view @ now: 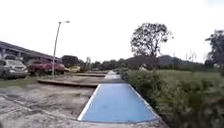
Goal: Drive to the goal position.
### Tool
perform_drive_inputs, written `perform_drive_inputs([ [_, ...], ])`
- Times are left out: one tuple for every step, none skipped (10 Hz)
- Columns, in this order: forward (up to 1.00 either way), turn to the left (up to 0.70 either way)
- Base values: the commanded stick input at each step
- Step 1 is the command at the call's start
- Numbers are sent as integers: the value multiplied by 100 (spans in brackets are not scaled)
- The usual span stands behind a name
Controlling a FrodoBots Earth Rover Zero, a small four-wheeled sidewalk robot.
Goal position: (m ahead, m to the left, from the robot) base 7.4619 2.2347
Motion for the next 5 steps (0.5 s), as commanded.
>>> perform_drive_inputs([
  [50,0],
  [50,0],
  [50,0],
  [50,0],
  [50,0],
])
